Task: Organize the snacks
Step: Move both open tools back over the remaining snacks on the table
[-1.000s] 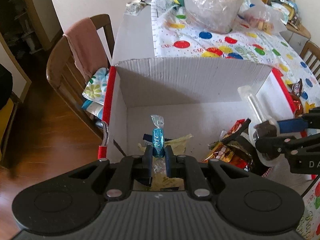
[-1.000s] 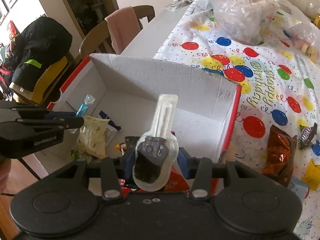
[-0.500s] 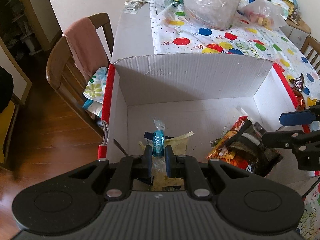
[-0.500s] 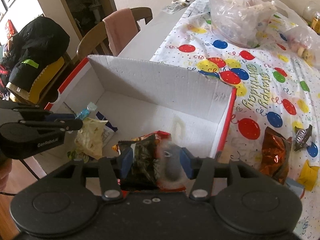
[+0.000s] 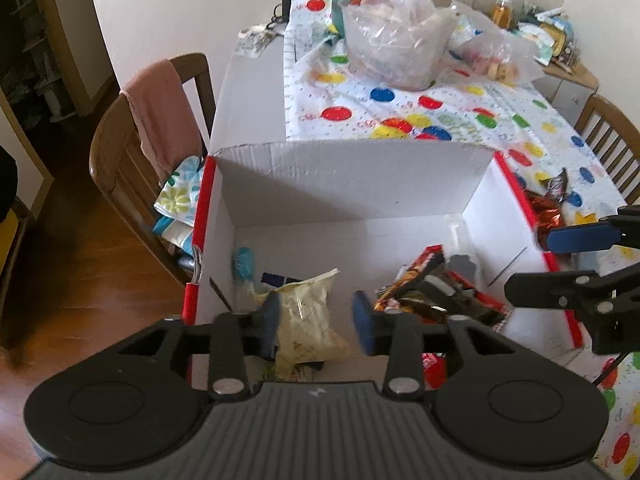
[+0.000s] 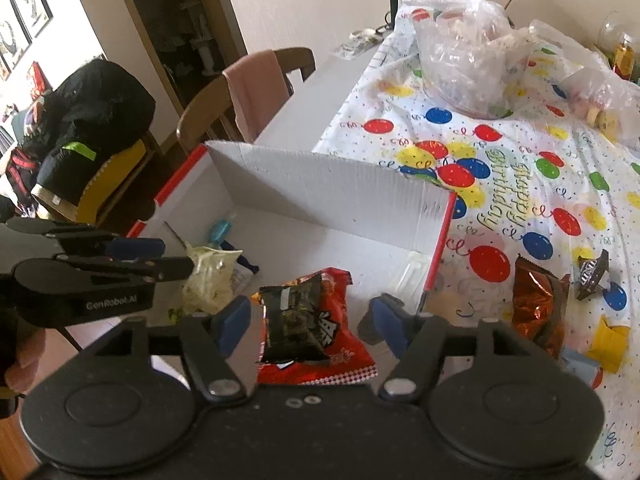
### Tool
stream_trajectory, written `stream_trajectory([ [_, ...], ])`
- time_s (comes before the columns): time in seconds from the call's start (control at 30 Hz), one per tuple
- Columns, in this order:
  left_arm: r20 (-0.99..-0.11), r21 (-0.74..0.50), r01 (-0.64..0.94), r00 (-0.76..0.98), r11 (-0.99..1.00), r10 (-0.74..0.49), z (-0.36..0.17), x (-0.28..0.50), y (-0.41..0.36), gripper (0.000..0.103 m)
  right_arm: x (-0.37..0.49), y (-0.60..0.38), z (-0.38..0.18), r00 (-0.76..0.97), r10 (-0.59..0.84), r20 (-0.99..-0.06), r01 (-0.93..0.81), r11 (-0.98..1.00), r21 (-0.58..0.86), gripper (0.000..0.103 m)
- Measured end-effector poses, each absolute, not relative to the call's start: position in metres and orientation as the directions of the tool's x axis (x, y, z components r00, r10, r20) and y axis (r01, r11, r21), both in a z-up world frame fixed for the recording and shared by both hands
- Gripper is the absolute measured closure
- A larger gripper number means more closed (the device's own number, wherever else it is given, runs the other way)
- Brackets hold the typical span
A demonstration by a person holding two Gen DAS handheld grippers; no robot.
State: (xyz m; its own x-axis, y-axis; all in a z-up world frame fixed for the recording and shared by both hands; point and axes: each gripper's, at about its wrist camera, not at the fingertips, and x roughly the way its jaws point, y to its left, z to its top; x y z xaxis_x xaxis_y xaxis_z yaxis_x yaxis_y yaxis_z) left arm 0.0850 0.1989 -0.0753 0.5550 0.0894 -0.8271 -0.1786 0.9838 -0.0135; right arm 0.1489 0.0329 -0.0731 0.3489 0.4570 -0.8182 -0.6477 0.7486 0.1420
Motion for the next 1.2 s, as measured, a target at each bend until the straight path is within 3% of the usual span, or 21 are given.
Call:
stream_trajectory([
  [0.03,-0.82,-0.016,-0.179,0.566,0.984,0.09,-0.072,0.083,0.197,0.046,0.147,0.031,-0.07,0.353,0.463,-0.813,-0.649,0.747,0.144,0.027],
  [0.27,-0.789,-0.039,-0.155,0.611,0.987,0.065,-0.054,0.072,0.174,0.042,0.134,0.008,-0.053,0.369,0.521,-0.77,-0.656,0.732,0.181,0.021],
  [0.33,-0.778,-0.045,-0.143,0.625,0.989,0.055,-0.051,0.068,0.166,0.032,0.13,0.001,-0.049,0.376,0.538,-0.754,-0.657,0.729,0.193,0.014],
  [0.87,-0.718,-0.106,-0.075,0.696,0.992,-0.024,-0.037,0.073,0.075,0.024,0.125,-0.092,-0.031,0.441,0.59,-0.677,-0.627,0.742,0.238,0.0],
  [1.2,-0.713,-0.133,-0.06,0.699,0.989,-0.054,-0.044,0.096,0.006,0.02,0.149,-0.176,-0.034,0.476,0.533,-0.7,-0.587,0.785,0.198,0.0],
])
